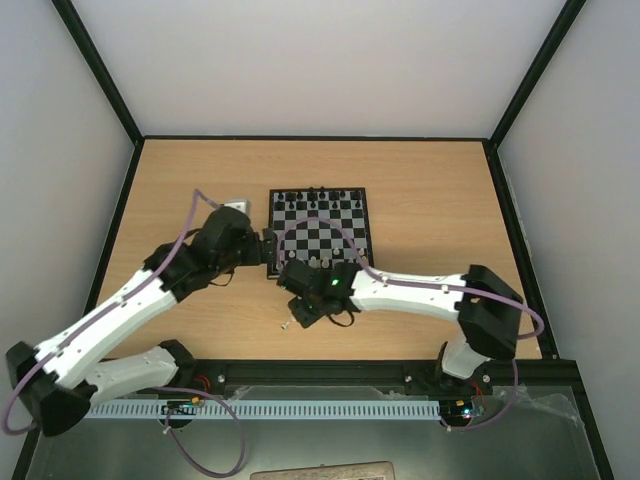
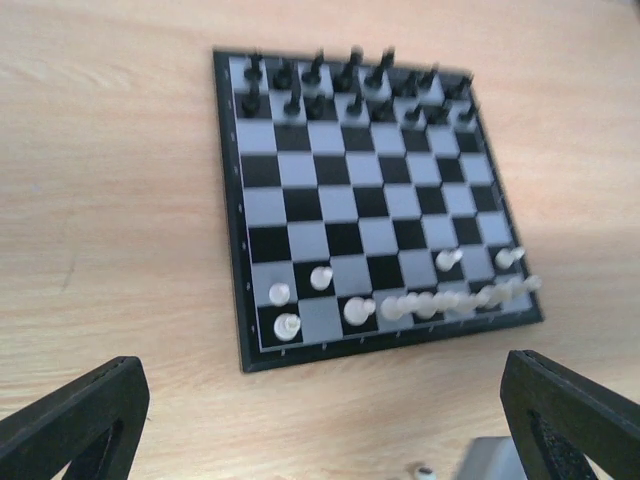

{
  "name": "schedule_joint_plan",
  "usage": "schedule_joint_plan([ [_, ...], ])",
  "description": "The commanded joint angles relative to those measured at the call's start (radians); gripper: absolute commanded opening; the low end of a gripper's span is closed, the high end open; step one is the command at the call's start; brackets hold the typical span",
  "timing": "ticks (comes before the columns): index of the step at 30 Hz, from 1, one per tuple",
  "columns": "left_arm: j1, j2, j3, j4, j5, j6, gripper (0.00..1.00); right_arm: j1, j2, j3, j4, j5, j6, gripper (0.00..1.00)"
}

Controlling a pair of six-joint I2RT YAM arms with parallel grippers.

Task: Set up the chess pieces on the board
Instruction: Pick up the chess piece at the center of the board.

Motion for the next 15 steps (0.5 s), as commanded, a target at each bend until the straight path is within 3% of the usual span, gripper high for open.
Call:
schedule_joint_plan([
  [1, 0.003, -0.154, 0.003, -0.03, -0.083, -0.04, 0.99, 0.052, 0.1, 0.074, -0.032, 0.003, 0.032, 0.38],
  [7, 0.005, -0.323, 0.019, -0.065, -0.125, -0.056, 0.99, 0.089, 0.232, 0.169, -0.062, 0.019, 0.036, 0.37],
  [15, 0.005, -0.364, 0.017, -0.108, -0.149, -0.058, 0.99, 0.089, 0.317, 0.239, -0.108, 0.044, 0.038, 0.28],
])
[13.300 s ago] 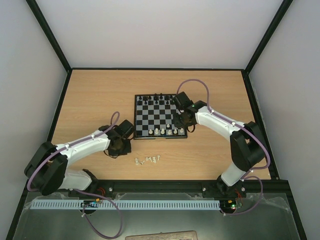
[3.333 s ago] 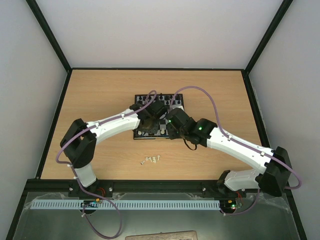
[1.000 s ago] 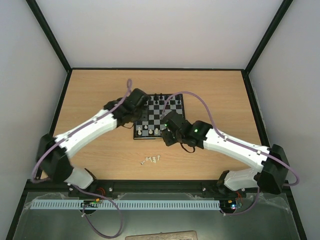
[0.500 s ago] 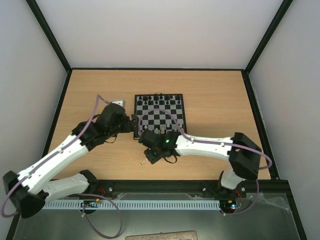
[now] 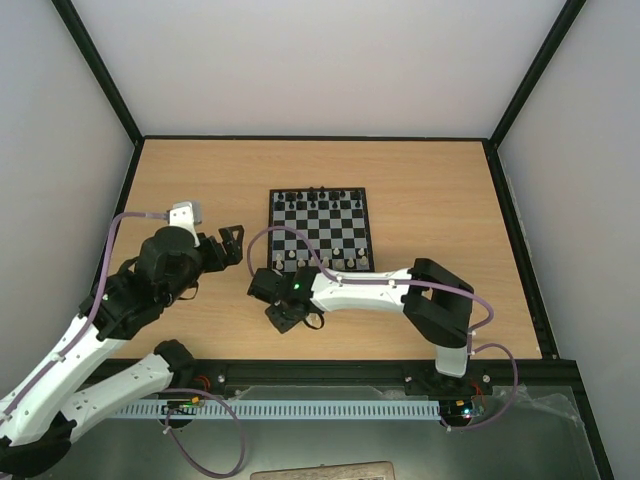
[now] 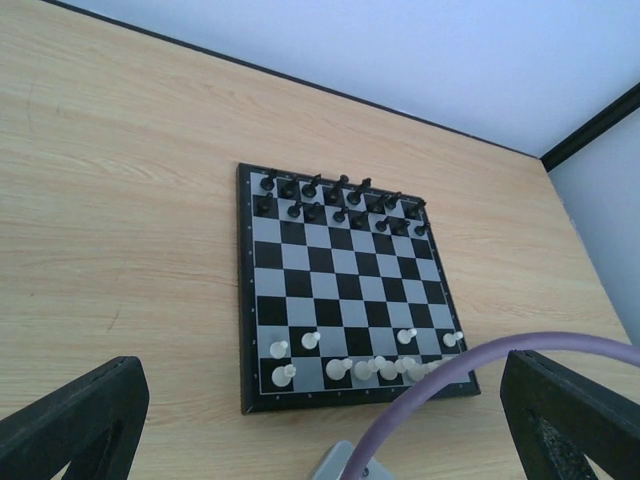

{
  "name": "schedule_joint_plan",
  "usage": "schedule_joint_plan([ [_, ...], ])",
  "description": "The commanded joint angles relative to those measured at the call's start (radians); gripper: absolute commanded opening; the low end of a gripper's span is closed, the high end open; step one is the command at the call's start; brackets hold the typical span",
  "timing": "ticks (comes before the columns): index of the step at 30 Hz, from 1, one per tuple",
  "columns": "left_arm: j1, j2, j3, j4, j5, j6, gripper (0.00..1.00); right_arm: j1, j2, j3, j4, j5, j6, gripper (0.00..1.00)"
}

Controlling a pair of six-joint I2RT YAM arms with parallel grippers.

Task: Set up the chess pieces on the board
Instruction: Pick up the chess piece at the center of the board.

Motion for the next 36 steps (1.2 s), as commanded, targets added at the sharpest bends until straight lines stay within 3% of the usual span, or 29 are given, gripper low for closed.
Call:
schedule_joint_plan([
  [1, 0.005, -0.008, 0.006, -0.041, -0.033, -0.005, 0.99, 0.006, 0.037, 0.043, -0.085, 0.032, 0.016, 0.28],
  [36, 0.005, 0.02, 0.007, -0.02, -0.043, 0.008, 0.99, -0.01, 0.05, -0.012, -0.091, 0.058, 0.012, 0.23],
])
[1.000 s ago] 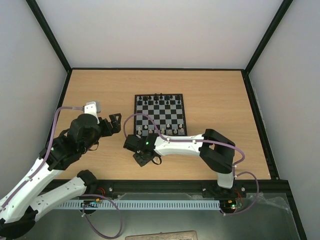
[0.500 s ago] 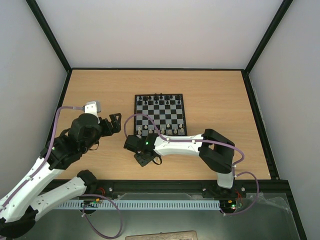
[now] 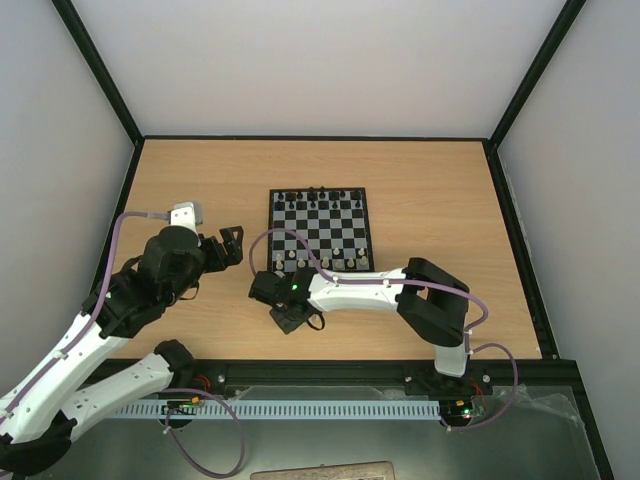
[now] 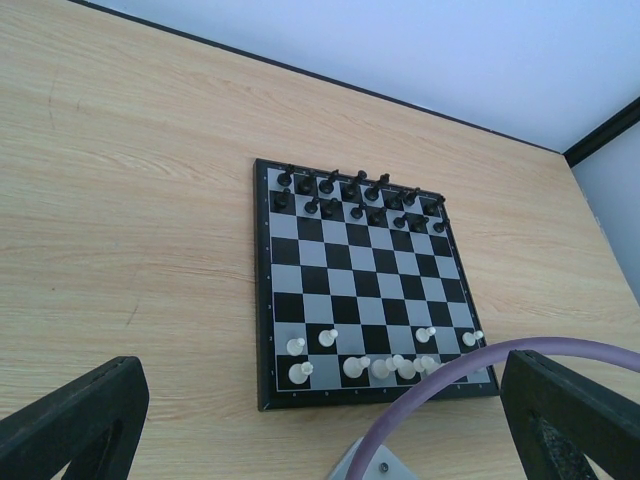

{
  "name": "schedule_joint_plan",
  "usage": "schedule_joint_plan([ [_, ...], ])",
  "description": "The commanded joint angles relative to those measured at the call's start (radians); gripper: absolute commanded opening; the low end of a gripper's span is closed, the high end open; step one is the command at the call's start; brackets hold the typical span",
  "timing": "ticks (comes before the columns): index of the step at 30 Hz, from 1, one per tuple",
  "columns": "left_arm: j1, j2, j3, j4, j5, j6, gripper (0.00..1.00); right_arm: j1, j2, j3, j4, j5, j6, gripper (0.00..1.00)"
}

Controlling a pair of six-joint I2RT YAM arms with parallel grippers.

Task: Set up the chess pieces on the board
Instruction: Pick up the chess piece at the center of the board, then place the chess piece on the chessboard.

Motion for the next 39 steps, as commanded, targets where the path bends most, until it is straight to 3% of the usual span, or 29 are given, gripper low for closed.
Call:
schedule_joint_plan([
  [1, 0.005, 0.007, 0.011, 0.006, -0.014, 0.008, 0.99, -0.009, 0.011, -0.027, -0.043, 0.008, -0.002, 0.23],
  [16, 0.005, 0.019, 0.017, 0.011, -0.014, 0.015, 0.99, -0.019, 0.01, -0.023, -0.018, -0.02, -0.026, 0.07],
  [23, 0.005, 0.018, 0.019, 0.012, -0.019, 0.014, 0.99, -0.035, -0.066, -0.028, -0.028, -0.002, -0.031, 0.05],
  [32, 0.005, 0.006, 0.01, 0.015, -0.025, 0.017, 0.99, -0.156, -0.237, 0.008, -0.108, 0.069, -0.054, 0.04],
  [39, 0.005, 0.006, 0.001, 0.02, -0.024, 0.024, 0.99, -0.302, -0.182, 0.13, -0.15, 0.096, -0.1, 0.05],
])
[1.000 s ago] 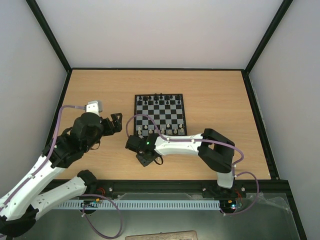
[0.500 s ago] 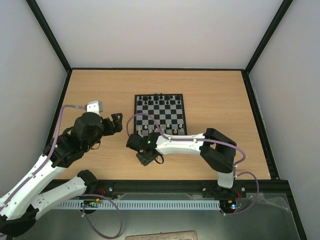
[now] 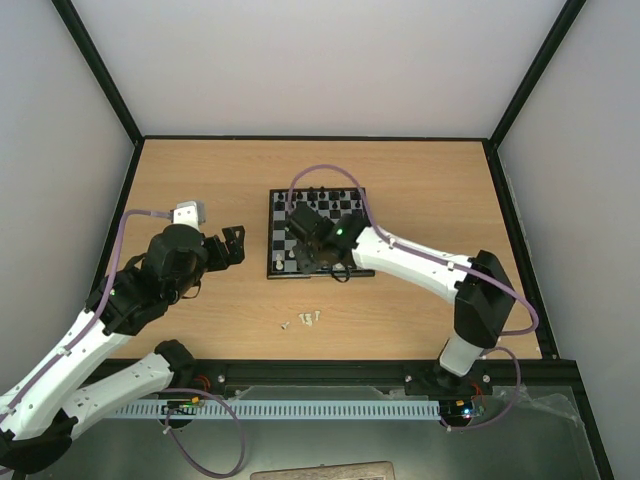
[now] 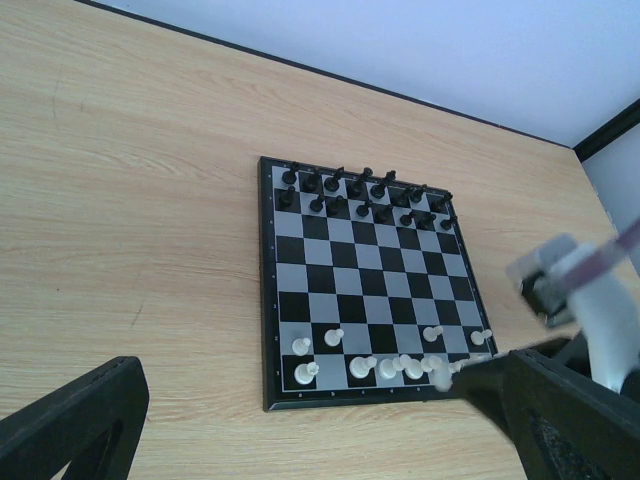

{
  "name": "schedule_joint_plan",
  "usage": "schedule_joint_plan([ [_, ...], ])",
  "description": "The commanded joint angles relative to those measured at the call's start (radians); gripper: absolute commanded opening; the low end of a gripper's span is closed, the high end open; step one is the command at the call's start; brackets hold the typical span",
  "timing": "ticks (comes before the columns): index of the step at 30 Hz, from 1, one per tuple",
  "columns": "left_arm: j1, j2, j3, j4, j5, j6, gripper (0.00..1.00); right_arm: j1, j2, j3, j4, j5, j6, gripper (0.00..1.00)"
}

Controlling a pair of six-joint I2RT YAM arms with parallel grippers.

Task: Set up the chess pieces on the board
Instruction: Place the chess piece on the chessboard.

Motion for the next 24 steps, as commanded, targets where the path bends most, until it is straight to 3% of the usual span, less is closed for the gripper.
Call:
schedule_joint_plan([
  [1, 0.005, -0.009, -0.002, 0.017, -0.02, 0.016, 0.99, -0.08, 0.061, 0.079, -0.083, 0.027, -0.045, 0.05],
  [11, 0.005, -0.024, -0.013, 0.013, -0.027, 0.022, 0.99, -0.139, 0.279, 0.252, -0.092, -0.047, -0.083, 0.04],
  [24, 0.005, -0.038, -0.035, 0.021, -0.029, 0.021, 0.99, -0.14, 0.402, 0.317, -0.105, -0.076, -0.096, 0.04],
])
